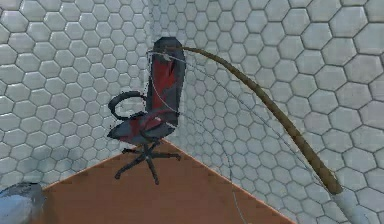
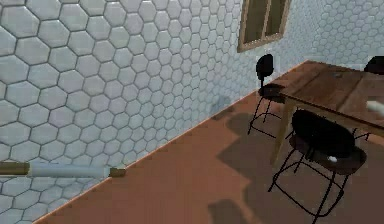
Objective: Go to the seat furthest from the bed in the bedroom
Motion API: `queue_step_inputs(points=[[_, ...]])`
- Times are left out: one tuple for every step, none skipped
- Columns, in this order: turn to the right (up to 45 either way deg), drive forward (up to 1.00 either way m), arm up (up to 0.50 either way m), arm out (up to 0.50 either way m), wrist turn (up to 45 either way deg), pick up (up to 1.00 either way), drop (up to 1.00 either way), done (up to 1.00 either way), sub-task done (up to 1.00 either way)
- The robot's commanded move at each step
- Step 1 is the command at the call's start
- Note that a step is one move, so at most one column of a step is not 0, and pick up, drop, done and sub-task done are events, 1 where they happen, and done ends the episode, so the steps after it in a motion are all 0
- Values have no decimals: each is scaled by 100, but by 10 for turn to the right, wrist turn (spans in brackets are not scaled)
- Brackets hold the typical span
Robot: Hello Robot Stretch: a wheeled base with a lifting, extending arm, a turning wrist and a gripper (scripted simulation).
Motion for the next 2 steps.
queue_step_inputs(points=[[-330, 0, 0, 0, 0, 0, 0, 0, 0], [0, 85, 0, 0, 0, 0, 0, 0, 0]])
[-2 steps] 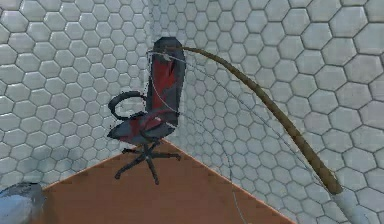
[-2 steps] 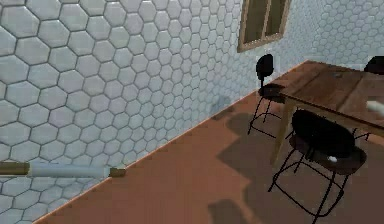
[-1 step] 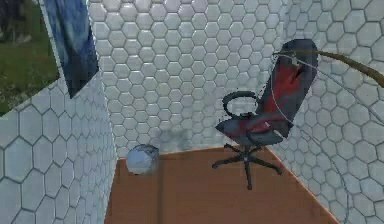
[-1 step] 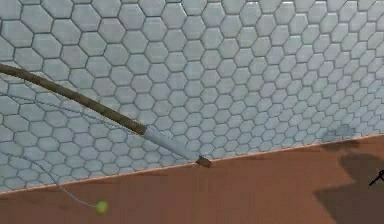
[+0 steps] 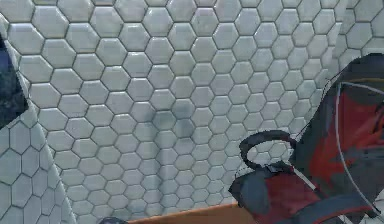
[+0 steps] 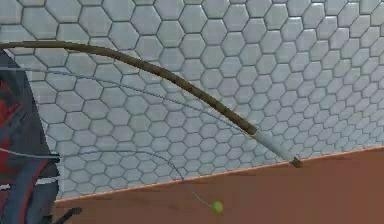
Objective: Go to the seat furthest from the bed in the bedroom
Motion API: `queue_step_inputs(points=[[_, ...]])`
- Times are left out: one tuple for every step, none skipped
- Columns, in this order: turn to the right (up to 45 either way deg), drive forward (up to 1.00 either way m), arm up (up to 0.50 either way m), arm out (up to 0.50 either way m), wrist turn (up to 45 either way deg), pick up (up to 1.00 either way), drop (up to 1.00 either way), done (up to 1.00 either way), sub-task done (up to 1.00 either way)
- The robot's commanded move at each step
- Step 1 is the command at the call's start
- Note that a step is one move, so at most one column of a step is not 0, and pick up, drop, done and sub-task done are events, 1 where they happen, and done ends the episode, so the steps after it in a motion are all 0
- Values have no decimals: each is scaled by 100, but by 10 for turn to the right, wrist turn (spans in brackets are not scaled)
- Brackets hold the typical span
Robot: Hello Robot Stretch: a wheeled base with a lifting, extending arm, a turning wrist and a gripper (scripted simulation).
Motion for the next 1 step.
queue_step_inputs(points=[[330, 0, 0, 0, 0, 0, 0, 0, 0]])
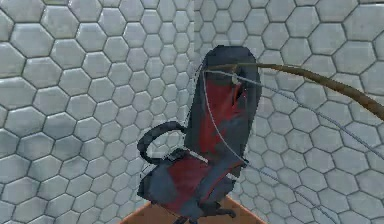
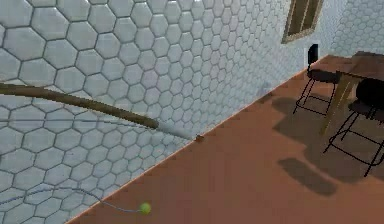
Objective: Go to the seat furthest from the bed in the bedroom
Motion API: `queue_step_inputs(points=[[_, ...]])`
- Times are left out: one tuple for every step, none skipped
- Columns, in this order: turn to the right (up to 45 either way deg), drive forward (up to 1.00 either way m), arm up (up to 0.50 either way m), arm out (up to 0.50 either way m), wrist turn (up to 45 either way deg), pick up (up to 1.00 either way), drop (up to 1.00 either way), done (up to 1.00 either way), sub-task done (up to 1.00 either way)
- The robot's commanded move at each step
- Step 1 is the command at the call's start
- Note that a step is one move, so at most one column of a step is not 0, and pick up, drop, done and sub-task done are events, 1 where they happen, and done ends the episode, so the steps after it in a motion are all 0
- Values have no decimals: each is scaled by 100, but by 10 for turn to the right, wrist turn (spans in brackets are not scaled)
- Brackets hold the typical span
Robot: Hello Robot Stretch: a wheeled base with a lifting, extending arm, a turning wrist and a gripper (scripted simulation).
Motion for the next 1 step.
queue_step_inputs(points=[[0, 0, 0, 0, 0, 0, 0, 100, 0]])
